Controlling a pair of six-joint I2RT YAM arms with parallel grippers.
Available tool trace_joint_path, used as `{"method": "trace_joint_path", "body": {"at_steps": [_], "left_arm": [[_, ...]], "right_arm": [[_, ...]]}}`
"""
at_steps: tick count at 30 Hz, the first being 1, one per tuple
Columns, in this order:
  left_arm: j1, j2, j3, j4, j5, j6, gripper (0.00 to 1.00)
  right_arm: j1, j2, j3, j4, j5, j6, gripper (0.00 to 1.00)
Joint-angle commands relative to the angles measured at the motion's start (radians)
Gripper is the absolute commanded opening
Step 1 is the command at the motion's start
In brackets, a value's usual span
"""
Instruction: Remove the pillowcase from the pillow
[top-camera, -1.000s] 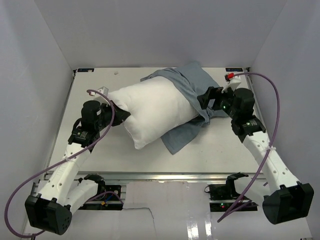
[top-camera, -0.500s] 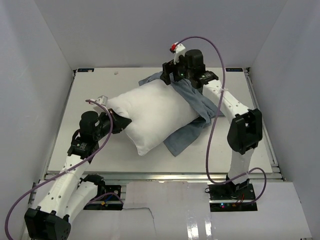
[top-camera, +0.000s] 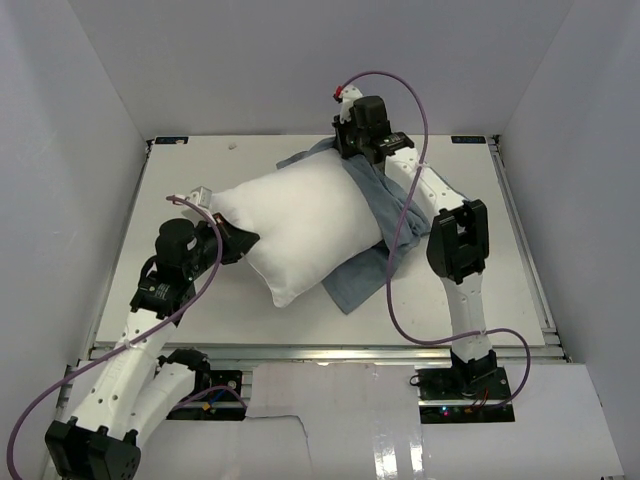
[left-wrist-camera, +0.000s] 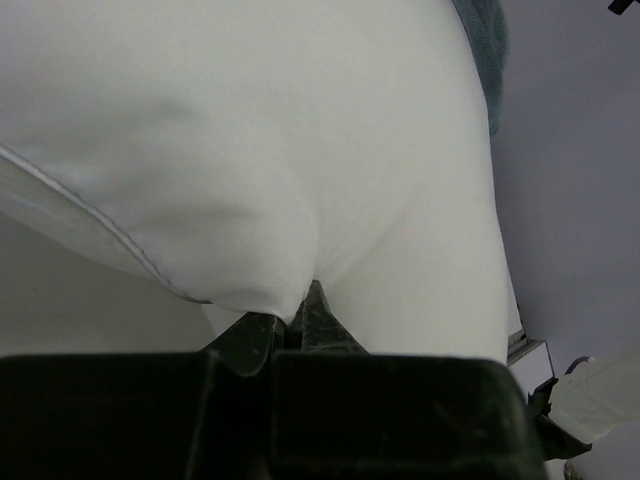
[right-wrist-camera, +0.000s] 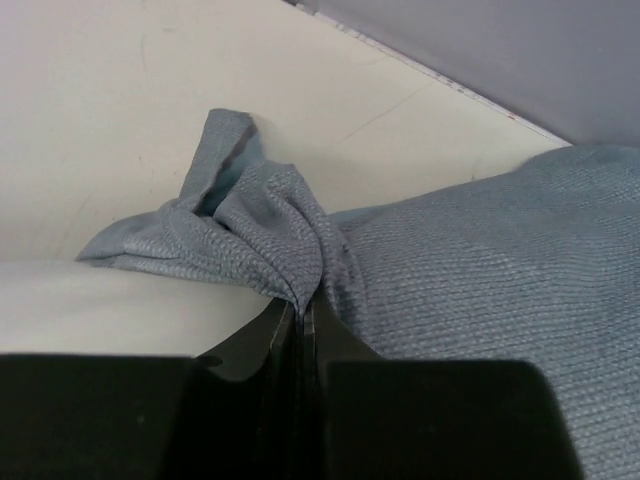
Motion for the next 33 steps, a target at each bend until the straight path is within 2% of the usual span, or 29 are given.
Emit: {"method": "trace_joint_path", "body": {"at_steps": [1, 3, 7, 10, 11, 17, 20, 23, 24, 27, 28, 29, 30, 33], "left_arm": [[-0.003, -0.043, 0.103, -0.009, -0.031, 0.014, 0.0], [-0.003, -0.052, 0.129, -0.03, -0.052, 0.011, 0.0], [-0.003, -0.062, 0.171, -0.061, -0.106, 0.011, 0.0], [-0.003, -0.04, 0.212, -0.084, -0.161, 0.019, 0.0], [-0.003, -0.034, 0.22, -0.088, -0.175, 0.02, 0.0], [-0.002, -0.014, 0.287, -0.111, -0.275, 0.026, 0.0], [-0.003, 0.025, 0.338, -0.113, -0.367, 0.043, 0.0], [-0.003, 0.108, 0.375, -0.112, -0.329, 0.025, 0.0], [-0.003, 0.119, 0.372, -0.081, -0.315, 0.017, 0.0], [-0.003, 0.17, 0.37, -0.036, -0.293, -0.013, 0.0], [-0.003, 0.184, 0.373, -0.029, -0.301, -0.015, 0.0], [-0.003, 0.197, 0.378, -0.021, -0.334, -0.007, 0.0], [0.001, 0.232, 0.387, -0.018, -0.356, -0.004, 0.0], [0.038, 0.276, 0.38, -0.012, -0.336, -0.029, 0.0]], "right_arm": [[-0.099, 0.023, 0.066, 0.017, 0.145, 0.065, 0.08], [-0.144, 0.023, 0.071, 0.034, 0.148, 0.107, 0.08], [-0.22, 0.029, 0.051, 0.054, 0.051, 0.154, 0.08], [-0.265, 0.008, -0.039, 0.131, -0.059, 0.154, 0.08], [-0.273, 0.005, -0.058, 0.151, -0.053, 0.154, 0.08], [-0.329, 0.046, -0.077, 0.126, -0.027, 0.185, 0.08], [-0.366, 0.068, -0.078, 0.106, -0.121, 0.2, 0.08], [-0.368, 0.011, -0.092, 0.083, -0.256, 0.174, 0.35], [-0.366, -0.012, -0.093, 0.068, -0.276, 0.173, 0.51], [-0.349, -0.158, -0.151, 0.028, -0.3, 0.141, 0.79], [-0.348, -0.248, -0.181, 0.025, -0.261, 0.139, 0.82], [-0.348, -0.297, -0.217, 0.03, -0.254, 0.136, 0.91], [-0.349, -0.34, -0.291, 0.03, -0.245, 0.128, 0.93], [-0.349, -0.487, -0.398, 0.017, -0.199, 0.122, 0.9]]}}
